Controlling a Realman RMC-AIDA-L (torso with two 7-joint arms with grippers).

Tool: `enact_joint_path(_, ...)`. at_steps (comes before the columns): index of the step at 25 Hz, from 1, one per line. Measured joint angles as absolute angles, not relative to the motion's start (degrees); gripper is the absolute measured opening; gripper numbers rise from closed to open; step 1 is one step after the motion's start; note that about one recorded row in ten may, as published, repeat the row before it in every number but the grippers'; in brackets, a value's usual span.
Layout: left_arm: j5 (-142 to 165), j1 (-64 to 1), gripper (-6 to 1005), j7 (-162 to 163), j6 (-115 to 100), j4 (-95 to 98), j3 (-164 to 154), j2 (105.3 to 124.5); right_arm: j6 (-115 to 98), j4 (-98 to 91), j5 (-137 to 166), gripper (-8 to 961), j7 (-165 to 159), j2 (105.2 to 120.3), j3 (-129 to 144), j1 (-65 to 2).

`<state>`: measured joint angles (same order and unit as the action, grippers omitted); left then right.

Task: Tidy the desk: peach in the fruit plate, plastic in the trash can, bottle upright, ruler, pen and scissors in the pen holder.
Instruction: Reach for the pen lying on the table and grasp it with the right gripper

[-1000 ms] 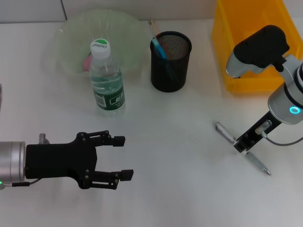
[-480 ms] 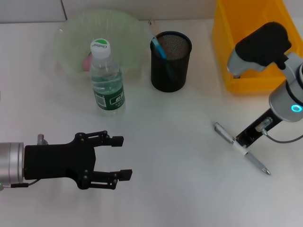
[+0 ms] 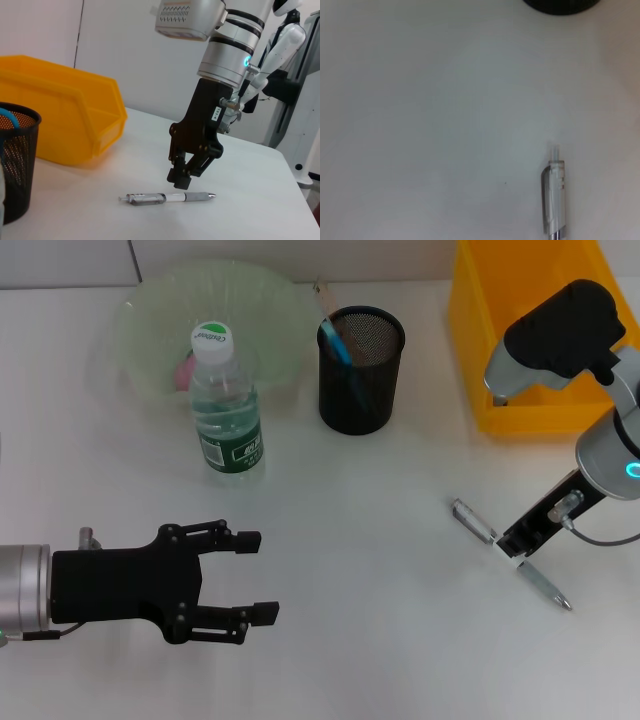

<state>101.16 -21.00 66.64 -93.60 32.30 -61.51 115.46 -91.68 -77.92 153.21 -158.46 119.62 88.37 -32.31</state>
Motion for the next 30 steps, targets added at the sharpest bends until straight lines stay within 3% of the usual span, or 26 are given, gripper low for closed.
enact_joint_path(10,101.16,-21.0,859,66.67,-93.6,32.24,-61.63,115.49,-90.72,-76.54,153.45,156,-158.51,119.7,88.42,-31.88)
enact_joint_path(30,101.16,-21.0,859,66.53,-93.6,32.18,-61.7,115.58,-88.65,-74.53,153.9,147,-158.64,119.71,90.17,-32.07)
